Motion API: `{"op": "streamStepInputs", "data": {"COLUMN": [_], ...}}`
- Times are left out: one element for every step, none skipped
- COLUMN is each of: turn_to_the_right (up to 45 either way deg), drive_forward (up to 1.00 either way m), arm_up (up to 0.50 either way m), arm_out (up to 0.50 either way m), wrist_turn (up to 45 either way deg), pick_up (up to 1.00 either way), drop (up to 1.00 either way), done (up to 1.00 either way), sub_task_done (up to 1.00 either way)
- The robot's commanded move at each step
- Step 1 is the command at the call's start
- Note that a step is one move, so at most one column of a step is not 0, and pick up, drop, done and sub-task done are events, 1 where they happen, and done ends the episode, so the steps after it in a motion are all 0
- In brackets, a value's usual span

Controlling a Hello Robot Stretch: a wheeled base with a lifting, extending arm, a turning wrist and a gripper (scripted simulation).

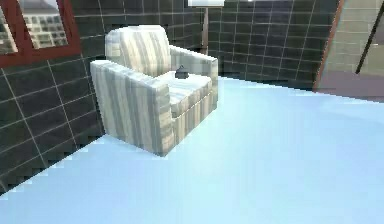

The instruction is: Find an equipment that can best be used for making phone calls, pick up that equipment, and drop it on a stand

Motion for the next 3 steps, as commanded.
{"op": "streamStepInputs", "data": {"turn_to_the_right": [42.0, 0.0, 0.0], "drive_forward": [0.0, 1.0, 1.0], "arm_up": [0.0, 0.0, 0.0], "arm_out": [0.0, 0.0, 0.0], "wrist_turn": [0.0, 0.0, 0.0], "pick_up": [0.0, 0.0, 0.0], "drop": [0.0, 0.0, 0.0], "done": [0.0, 0.0, 0.0], "sub_task_done": [0.0, 0.0, 0.0]}}
